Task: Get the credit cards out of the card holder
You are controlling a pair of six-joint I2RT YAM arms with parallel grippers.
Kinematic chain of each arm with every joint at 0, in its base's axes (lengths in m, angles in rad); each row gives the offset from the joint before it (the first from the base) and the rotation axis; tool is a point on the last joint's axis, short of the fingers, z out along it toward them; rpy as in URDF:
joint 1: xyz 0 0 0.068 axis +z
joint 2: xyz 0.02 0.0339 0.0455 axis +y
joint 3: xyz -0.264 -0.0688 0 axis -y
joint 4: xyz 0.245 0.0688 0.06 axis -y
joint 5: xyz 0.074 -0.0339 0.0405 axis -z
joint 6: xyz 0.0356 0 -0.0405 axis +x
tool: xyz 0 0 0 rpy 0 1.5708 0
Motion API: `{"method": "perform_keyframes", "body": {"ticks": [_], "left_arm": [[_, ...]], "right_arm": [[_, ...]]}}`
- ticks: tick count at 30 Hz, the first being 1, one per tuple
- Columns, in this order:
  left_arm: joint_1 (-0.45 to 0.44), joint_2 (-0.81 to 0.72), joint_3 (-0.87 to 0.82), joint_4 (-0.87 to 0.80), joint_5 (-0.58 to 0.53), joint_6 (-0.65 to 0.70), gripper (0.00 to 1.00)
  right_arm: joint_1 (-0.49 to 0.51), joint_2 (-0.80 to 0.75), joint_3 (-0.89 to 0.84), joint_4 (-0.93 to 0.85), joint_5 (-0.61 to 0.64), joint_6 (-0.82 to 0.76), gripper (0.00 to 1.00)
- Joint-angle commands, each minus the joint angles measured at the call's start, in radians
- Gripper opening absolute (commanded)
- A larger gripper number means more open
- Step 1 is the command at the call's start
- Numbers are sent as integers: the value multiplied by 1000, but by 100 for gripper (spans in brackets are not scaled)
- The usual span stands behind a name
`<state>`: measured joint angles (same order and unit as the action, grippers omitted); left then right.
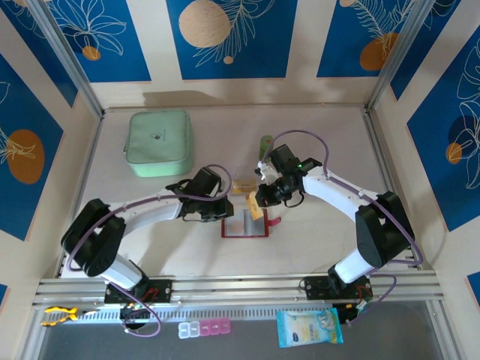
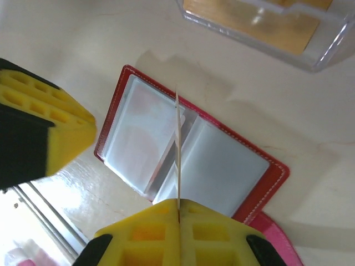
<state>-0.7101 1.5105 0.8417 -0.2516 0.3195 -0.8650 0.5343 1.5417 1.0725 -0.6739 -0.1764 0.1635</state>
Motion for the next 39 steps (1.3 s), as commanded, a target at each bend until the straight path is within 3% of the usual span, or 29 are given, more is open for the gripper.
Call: {"method": "perform_keyframes", "body": {"ticks": [1, 8, 16, 28, 39], "left_arm": [[22, -49, -36, -16, -33, 4, 17], [48, -119, -89, -9, -45, 1, 19], [74, -170, -130, -9, -50, 0, 20], [103, -211, -163, -23, -46, 0, 21], [128, -232, -189, -31, -43, 4, 21]], "right_arm": [[-3, 9, 68, -103, 58, -261, 0], [0, 48, 193, -165, 145, -654, 0], [-13, 198, 418, -300, 208, -910, 0], [9, 431, 718, -390, 206, -1009, 0], [33, 556, 810, -426, 239, -1040, 2]]}}
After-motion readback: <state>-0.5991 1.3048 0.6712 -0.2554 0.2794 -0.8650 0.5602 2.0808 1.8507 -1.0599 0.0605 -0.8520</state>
